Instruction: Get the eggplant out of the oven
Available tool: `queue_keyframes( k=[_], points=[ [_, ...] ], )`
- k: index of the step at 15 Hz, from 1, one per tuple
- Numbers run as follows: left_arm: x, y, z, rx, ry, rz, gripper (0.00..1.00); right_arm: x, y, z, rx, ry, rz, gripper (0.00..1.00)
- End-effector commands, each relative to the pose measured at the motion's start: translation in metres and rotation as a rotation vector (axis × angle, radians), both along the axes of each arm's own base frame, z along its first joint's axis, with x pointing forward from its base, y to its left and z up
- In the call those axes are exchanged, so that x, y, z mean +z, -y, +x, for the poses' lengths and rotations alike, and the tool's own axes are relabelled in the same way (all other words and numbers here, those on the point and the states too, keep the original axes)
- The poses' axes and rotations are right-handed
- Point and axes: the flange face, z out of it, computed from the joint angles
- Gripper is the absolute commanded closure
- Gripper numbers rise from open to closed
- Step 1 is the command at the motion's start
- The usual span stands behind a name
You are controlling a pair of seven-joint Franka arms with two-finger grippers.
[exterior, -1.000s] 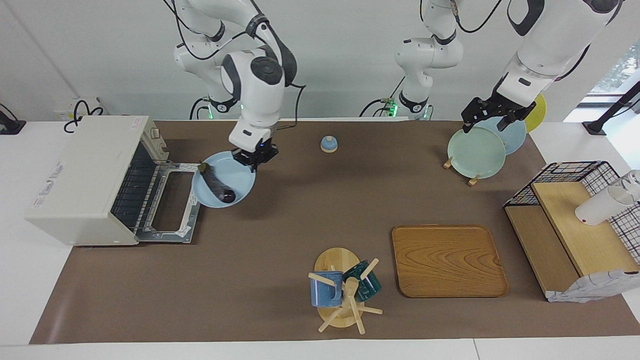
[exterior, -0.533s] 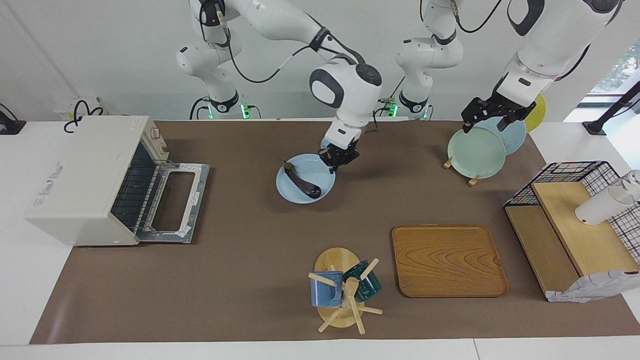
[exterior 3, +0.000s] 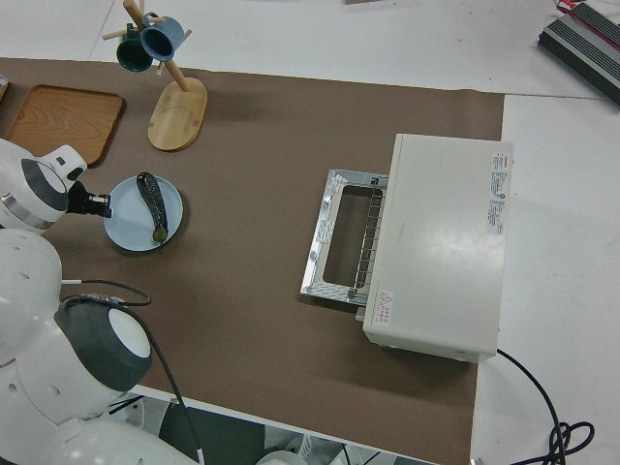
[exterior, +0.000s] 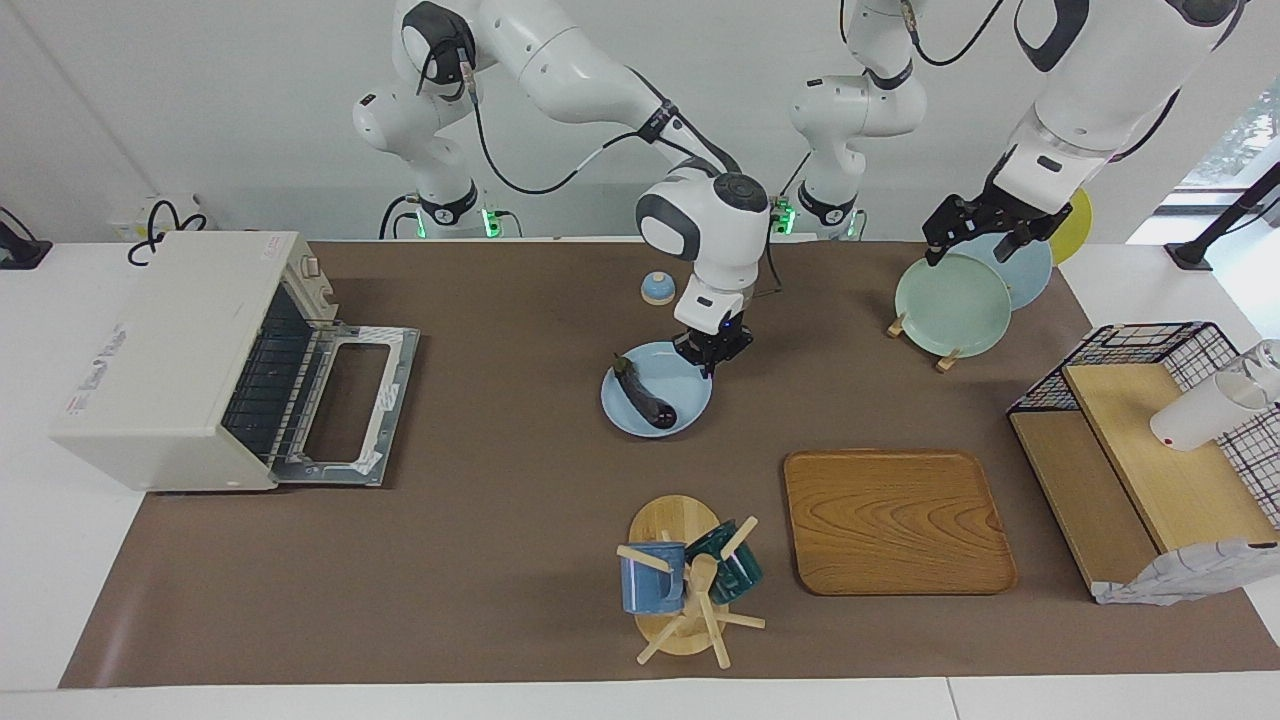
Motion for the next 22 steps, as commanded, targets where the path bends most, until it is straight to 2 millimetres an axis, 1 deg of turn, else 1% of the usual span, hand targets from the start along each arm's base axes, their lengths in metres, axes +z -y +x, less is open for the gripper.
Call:
queue_keyframes(
  k=[1, 2, 3, 4, 6, 7, 8, 9, 10, 11, 12, 13, 14, 15, 16, 17, 18, 19, 20, 22],
  points=[
    [0.003, -0.007, -0.004, 0.005, 0.017, 0.018, 0.00, 0.023, -0.001, 0.000, -0.026, 0.008, 0.070, 0.58],
    [0.002, -0.007, -0.004, 0.008, 0.017, 0.018, 0.00, 0.037, 0.000, 0.006, -0.028, 0.015, 0.076, 0.58],
    [0.002, -0.007, -0.004, 0.008, 0.018, 0.018, 0.00, 0.047, 0.008, 0.011, -0.036, 0.011, 0.066, 0.56],
    [0.002, -0.007, -0.003, 0.007, 0.020, 0.018, 0.00, 0.064, 0.029, 0.024, -0.061, 0.011, 0.059, 0.54],
    [0.003, -0.003, -0.003, 0.005, 0.026, 0.018, 0.00, 0.091, 0.080, 0.043, -0.091, -0.027, 0.009, 0.54],
    [0.002, 0.000, -0.003, 0.010, 0.030, 0.018, 0.00, 0.105, 0.113, 0.052, -0.089, -0.048, -0.017, 0.62],
    [0.000, 0.006, -0.003, 0.036, 0.031, 0.019, 0.00, 0.117, 0.143, 0.051, -0.070, -0.080, -0.048, 0.77],
    [-0.003, 0.014, -0.004, 0.074, 0.026, 0.019, 0.00, 0.119, 0.175, 0.049, -0.064, -0.125, -0.083, 0.93],
    [-0.005, 0.033, -0.006, 0.105, 0.022, 0.023, 0.00, 0.111, 0.210, 0.048, -0.094, -0.180, -0.141, 1.00],
    [-0.016, 0.053, -0.007, 0.150, 0.004, 0.033, 0.00, 0.094, 0.246, 0.048, -0.116, -0.216, -0.191, 1.00],
    [-0.024, 0.073, -0.008, 0.199, 0.005, 0.031, 0.00, 0.084, 0.279, 0.051, -0.106, -0.225, -0.237, 1.00],
    [-0.038, 0.096, -0.010, 0.254, 0.013, 0.014, 0.00, 0.073, 0.307, 0.053, -0.071, -0.226, -0.272, 1.00],
    [-0.052, 0.113, -0.012, 0.299, 0.018, -0.005, 0.00, 0.061, 0.333, 0.058, -0.045, -0.215, -0.266, 1.00],
    [-0.063, 0.128, -0.013, 0.335, 0.020, -0.017, 0.00, 0.048, 0.365, 0.062, -0.030, -0.200, -0.245, 1.00],
    [-0.079, 0.149, -0.010, 0.356, 0.013, -0.019, 0.00, 0.031, 0.391, 0.057, -0.005, -0.184, -0.224, 1.00],
    [-0.096, 0.174, -0.010, 0.364, 0.006, -0.013, 0.00, 0.015, 0.406, 0.050, 0.008, -0.161, -0.208, 1.00],
    [-0.114, 0.202, -0.013, 0.376, 0.007, -0.012, 0.00, 0.008, 0.418, 0.045, -0.001, -0.155, -0.202, 1.00],
    [-0.132, 0.225, -0.016, 0.375, 0.021, -0.021, 0.00, 0.004, 0.421, 0.041, 0.000, -0.161, -0.206, 1.00],
    [-0.149, 0.242, -0.020, 0.361, 0.037, -0.033, 0.00, 0.001, 0.423, 0.040, 0.011, -0.164, -0.219, 1.00],
    [-0.186, 0.281, -0.038, 0.385, 0.051, -0.045, 0.00, -0.008, 0.436, 0.040, 0.022, -0.176, -0.238, 1.00]
  ],
)
